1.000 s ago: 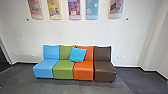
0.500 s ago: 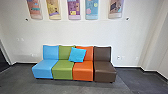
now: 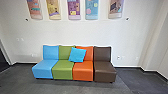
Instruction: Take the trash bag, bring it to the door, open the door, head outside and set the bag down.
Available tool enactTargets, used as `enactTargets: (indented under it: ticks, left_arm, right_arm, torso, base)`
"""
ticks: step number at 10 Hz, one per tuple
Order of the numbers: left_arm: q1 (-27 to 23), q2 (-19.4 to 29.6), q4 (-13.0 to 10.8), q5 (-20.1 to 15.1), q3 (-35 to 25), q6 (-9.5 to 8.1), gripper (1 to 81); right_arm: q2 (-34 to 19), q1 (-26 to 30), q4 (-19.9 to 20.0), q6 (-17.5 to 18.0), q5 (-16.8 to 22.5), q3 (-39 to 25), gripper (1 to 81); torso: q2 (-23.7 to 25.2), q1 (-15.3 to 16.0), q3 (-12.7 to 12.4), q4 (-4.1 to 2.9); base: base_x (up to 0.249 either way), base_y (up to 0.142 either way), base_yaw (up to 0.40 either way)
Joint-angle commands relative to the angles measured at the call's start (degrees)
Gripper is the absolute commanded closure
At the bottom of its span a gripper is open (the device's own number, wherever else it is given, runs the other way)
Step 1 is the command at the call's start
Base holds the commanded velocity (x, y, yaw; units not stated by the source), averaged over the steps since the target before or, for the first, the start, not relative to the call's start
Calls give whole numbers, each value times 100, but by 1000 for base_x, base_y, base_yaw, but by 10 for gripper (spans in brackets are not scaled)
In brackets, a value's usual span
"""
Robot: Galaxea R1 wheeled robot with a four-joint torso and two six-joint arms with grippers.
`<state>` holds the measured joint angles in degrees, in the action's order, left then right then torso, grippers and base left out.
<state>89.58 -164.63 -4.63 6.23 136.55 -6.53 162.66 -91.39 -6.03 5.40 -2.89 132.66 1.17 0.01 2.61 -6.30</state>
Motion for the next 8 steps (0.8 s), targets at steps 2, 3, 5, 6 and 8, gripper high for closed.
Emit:
enactTargets:
  ticks: [2,3,5,6,8]
  left_arm:
    - [-252,754,33,-342,-663,-32,10]
    - [-260,992,24,-333,-890,-32,10]
    - [-322,1433,33,-342,-1517,-32,10]
    - [-340,1635,24,-342,-1798,-32,10]
    - [-366,1740,50,-333,-1868,-40,10]
  right_arm:
    - [-993,204,6,-4,649,-1460,10]
    - [-1354,222,6,-4,649,-1987,10]
    - [-1866,310,67,-4,658,-2650,10]
    - [-2163,354,155,-4,693,-2963,10]
    - [-2647,415,226,-4,693,-3474,10]
  torso:
    - [0,0,0,0]
    - [0,0,0,0]
    - [0,0,0,0]
    - [0,0,0,0]
    - [584,374,0,0]
  base:
    - [0,0,0]
    - [0,0,0]
    - [0,0,0]
    - [0,0,0]
    - [0,0,0]
